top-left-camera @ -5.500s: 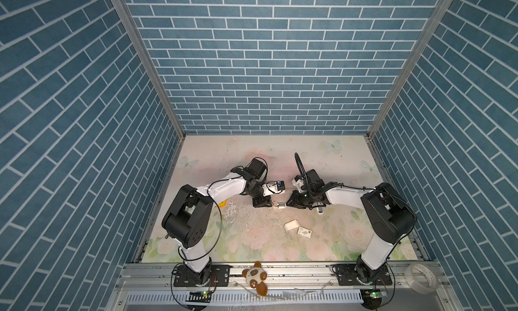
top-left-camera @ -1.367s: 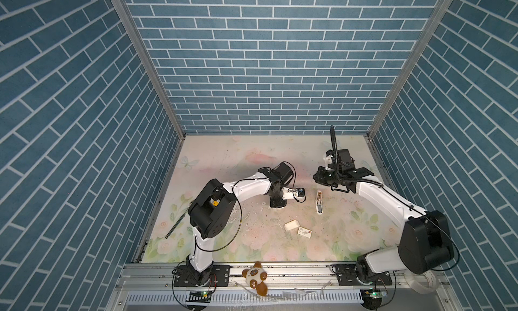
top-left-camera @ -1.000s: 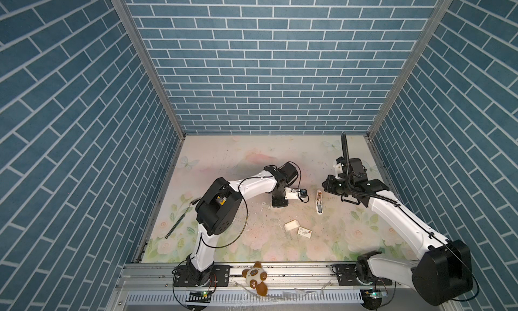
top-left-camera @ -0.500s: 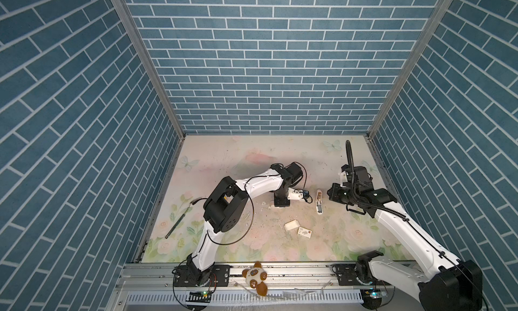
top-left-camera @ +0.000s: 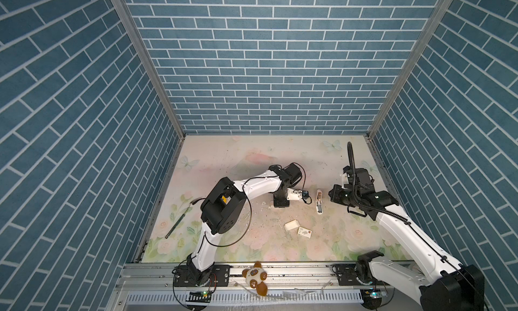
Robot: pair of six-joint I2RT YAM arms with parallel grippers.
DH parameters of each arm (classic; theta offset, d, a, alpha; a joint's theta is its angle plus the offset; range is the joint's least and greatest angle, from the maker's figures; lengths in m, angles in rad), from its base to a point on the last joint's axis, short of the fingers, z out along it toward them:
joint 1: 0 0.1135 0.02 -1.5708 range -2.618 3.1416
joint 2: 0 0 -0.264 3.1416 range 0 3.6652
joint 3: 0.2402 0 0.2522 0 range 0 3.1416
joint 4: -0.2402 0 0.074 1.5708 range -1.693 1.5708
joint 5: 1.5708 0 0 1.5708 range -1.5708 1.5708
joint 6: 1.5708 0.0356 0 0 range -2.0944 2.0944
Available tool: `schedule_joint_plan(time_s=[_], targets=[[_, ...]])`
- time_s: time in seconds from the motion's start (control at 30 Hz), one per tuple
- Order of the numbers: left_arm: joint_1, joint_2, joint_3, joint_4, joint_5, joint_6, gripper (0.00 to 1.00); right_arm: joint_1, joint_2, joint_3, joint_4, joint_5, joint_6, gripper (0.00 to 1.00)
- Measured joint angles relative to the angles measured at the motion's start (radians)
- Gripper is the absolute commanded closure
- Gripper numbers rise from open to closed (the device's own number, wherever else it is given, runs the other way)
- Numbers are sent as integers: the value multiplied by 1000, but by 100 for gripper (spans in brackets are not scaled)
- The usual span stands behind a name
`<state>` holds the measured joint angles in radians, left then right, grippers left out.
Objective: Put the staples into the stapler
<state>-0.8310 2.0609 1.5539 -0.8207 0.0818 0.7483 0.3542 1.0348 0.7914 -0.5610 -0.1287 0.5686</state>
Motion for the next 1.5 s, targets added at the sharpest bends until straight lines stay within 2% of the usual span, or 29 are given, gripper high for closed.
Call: schedule_joint_plan(time_s=[0.63, 0.9, 1.17, 1.5], targets=[[9, -45, -70, -4, -60, -1, 65, -2, -1, -8, 0, 2, 0, 80], [9, -52, -82, -1, -59, -4, 44, -2, -9, -39, 6, -8, 1, 76], [11, -90, -82, 3, -54, 0, 34, -2, -13, -109, 32, -40, 13, 58], [14, -113, -51, -21, 0, 9, 25, -2, -51, -287, 207, -28, 30, 53]])
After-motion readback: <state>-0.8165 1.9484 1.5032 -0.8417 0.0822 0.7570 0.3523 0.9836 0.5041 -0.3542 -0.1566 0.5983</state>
